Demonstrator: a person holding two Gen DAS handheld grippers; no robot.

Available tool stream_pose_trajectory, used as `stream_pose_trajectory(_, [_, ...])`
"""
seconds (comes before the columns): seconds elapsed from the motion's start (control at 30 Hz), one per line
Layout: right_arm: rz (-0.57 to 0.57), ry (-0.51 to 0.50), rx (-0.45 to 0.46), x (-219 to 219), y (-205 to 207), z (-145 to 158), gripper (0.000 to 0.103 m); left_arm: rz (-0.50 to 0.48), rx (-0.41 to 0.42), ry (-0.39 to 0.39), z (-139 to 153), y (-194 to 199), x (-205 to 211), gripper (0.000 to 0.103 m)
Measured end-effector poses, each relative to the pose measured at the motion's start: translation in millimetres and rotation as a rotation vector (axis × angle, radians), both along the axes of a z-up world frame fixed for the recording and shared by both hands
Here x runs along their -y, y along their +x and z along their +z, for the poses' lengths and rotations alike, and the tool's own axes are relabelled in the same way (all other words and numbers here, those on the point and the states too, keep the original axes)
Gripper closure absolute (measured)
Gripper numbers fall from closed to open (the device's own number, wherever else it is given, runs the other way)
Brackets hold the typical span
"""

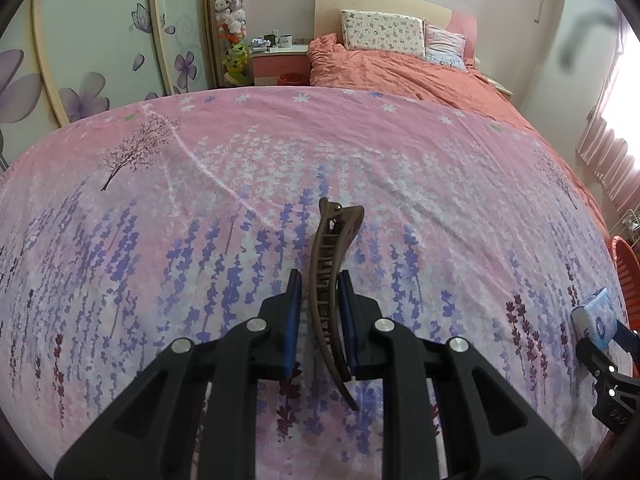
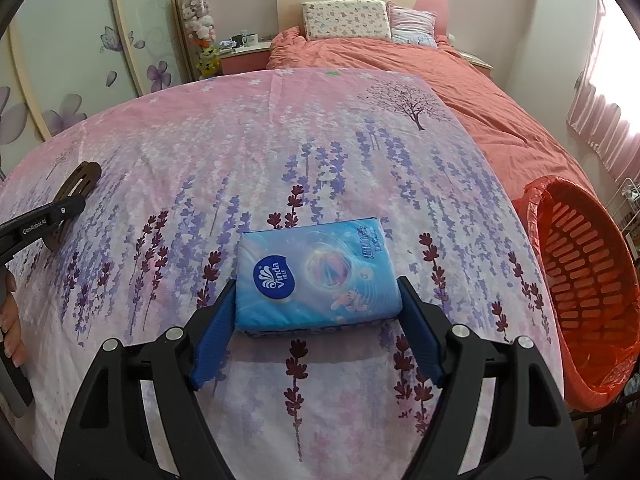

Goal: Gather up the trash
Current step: 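Lift the tissue pack and hair clip and carry both over the orange basket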

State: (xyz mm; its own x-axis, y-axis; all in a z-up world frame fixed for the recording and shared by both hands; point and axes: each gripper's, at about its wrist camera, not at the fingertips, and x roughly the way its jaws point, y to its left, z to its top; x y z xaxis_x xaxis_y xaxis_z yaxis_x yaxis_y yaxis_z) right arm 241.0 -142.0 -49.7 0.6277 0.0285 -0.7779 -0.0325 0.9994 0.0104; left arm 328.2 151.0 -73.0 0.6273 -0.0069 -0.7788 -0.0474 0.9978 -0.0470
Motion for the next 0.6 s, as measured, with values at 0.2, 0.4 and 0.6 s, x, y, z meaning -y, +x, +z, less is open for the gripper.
stream_pose_trajectory(0.2, [0.000, 0.001, 0.000, 1.1, -0.3, -0.1, 0.027, 0.001, 0.000, 0.006, -2.1, -0.5, 0.3, 0.082])
stream_pose_trajectory(0.4, [0.000, 0.001, 0.000, 1.7, 0.0, -0.2, 0.027, 0.001, 0.000, 0.004, -2.1, -0.5, 1.3, 0.082])
stream_pose_trajectory(0.6, [0.000, 0.002, 0.000, 2.2, 0.3, -0.2, 0.027, 0.001, 0.001, -0.001, -1.9, -1.3, -0.5, 0.082])
